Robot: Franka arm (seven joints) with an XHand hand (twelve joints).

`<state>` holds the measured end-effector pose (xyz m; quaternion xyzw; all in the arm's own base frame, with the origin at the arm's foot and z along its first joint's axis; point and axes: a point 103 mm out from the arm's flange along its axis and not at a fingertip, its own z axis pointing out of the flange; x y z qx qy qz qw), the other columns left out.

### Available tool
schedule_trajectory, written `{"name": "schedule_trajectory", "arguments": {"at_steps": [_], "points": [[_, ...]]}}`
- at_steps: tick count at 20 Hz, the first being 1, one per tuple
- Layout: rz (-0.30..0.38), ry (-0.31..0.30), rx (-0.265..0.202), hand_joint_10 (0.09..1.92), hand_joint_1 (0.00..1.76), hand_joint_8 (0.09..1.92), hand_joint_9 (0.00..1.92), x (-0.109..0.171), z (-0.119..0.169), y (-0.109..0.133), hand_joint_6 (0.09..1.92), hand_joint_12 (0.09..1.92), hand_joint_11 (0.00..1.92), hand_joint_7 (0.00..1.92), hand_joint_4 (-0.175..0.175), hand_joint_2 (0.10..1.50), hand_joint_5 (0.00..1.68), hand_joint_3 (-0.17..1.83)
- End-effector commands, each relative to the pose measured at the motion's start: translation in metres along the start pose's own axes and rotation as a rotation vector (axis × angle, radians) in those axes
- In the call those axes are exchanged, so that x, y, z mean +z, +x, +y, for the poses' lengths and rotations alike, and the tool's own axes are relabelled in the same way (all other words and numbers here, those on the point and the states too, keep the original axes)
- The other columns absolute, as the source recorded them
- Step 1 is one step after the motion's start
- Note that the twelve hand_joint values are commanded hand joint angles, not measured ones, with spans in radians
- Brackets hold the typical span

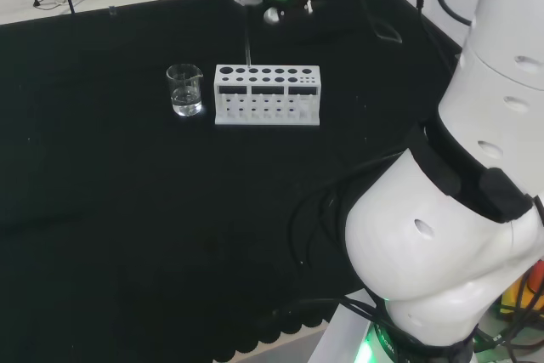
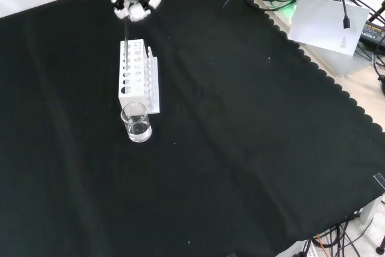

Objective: Take the glass rod from the white test tube rack.

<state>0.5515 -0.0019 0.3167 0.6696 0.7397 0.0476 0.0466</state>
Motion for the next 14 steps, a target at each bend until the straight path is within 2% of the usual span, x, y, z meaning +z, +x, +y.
{"name": "schedule_trajectory", "arguments": {"at_steps": [1,6,14], "points": [[0.015,0.026,0.003,0.97,1.29,1.27,1.63,-0.057,-0.033,0.003,0.88,0.71,1.65,1.11,-0.175,0.76,0.99,0.68],[0.024,0.001,-0.017,0.95,1.30,1.25,1.64,-0.072,-0.045,0.011,0.86,0.72,1.65,1.11,-0.175,0.76,1.00,0.68],[0.019,-0.013,-0.026,0.95,1.30,1.25,1.64,-0.078,-0.050,0.013,0.86,0.72,1.65,1.11,-0.175,0.76,1.00,0.67]]}}
